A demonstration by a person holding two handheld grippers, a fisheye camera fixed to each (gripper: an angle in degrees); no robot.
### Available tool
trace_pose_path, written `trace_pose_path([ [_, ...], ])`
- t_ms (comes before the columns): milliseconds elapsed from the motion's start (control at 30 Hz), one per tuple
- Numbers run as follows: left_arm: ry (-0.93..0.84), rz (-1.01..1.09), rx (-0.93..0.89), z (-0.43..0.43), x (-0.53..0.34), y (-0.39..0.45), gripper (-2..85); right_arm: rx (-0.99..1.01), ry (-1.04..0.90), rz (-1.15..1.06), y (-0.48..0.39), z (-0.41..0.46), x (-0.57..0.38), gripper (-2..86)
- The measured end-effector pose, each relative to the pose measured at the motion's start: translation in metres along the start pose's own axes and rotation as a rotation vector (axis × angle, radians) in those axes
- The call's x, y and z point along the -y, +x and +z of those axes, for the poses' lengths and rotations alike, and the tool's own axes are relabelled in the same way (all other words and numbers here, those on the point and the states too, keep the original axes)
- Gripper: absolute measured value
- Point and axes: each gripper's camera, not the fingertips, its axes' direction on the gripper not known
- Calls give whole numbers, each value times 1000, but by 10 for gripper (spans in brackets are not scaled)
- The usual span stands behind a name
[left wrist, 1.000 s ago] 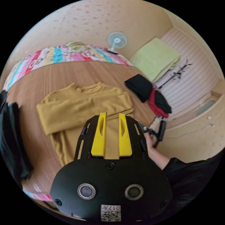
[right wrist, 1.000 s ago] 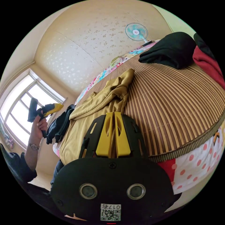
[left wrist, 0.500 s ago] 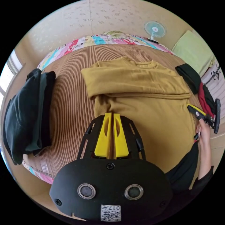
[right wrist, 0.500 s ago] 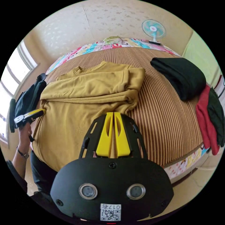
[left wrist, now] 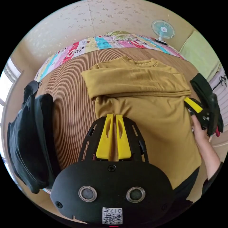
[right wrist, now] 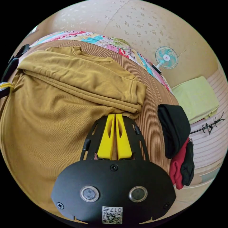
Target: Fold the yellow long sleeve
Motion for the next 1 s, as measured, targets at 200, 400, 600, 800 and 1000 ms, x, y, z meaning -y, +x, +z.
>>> trace_pose_path([
  [200,-36,-168,-120,-52,-143,-42,0,88,-4,40,16,-2,8,3],
  [400,32,-200,-72,-76,-236,-65,107,-132,-136,-6,4,-9,4,3],
  [600,53,-195,-112,-79,-252,-82,106,153,60,192,75,-93,-93,10],
  [800,50,-239,-183,-81,-264,-106,81,523,-9,304,168,-121,-226,72],
  [1000,69,-281,-341,-83,-288,-138,50,643,-99,375,209,-106,-289,97],
])
